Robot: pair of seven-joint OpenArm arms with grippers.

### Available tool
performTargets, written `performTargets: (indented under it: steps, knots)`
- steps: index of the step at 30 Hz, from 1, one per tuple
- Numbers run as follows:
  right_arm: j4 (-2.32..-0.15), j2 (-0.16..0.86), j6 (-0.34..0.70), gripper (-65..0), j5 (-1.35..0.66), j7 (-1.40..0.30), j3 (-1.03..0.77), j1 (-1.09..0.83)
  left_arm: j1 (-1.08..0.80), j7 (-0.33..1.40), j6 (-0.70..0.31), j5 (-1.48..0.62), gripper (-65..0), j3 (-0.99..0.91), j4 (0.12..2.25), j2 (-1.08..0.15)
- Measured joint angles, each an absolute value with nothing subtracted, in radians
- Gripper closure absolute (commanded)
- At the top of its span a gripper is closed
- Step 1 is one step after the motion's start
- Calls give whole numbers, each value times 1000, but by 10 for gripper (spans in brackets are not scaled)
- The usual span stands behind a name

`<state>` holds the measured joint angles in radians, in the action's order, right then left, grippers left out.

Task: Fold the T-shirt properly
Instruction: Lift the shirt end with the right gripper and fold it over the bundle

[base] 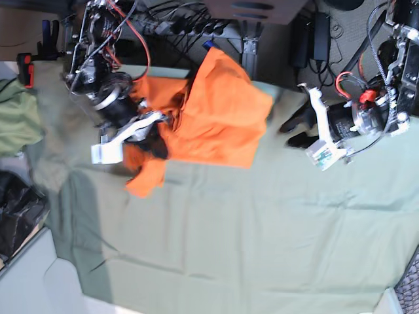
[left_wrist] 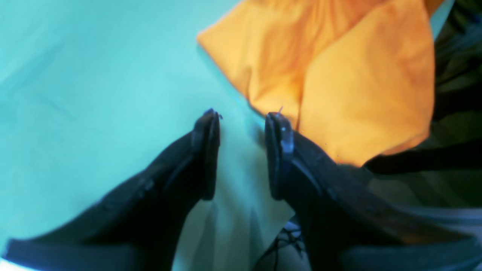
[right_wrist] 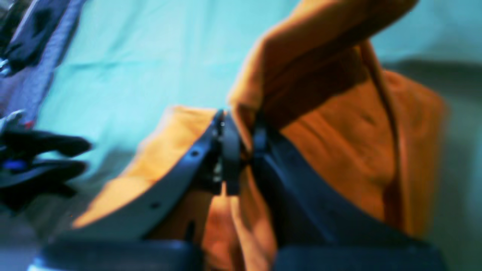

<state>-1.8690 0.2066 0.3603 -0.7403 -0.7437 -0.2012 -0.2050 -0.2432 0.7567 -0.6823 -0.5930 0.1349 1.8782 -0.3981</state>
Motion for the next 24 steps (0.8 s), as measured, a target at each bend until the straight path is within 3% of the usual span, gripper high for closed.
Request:
performTargets:
  steps: [13,15,17,18,24]
  knots:
    - [-1886,177,360,-6,-537,-741,134,-205,-243,754,-682,-594,-241,118,1878,-443]
    - [-1886,178,360,-185,-525,-741,172,-205,-243,754,-682,-594,-241,118,1878,-443]
    - [-1886,178,360,-323,-523,-734,210,-205,-243,754,-682,-593,-241,118,1878,-443]
    - [-1886,178,360,-355,-522,-733,228,-205,-243,754,-682,-594,-241,118,1878,-443]
    - [-1888,180,360,-359,-496,-714,316,-205,-243,754,-682,-593,-241,118,1878,-443]
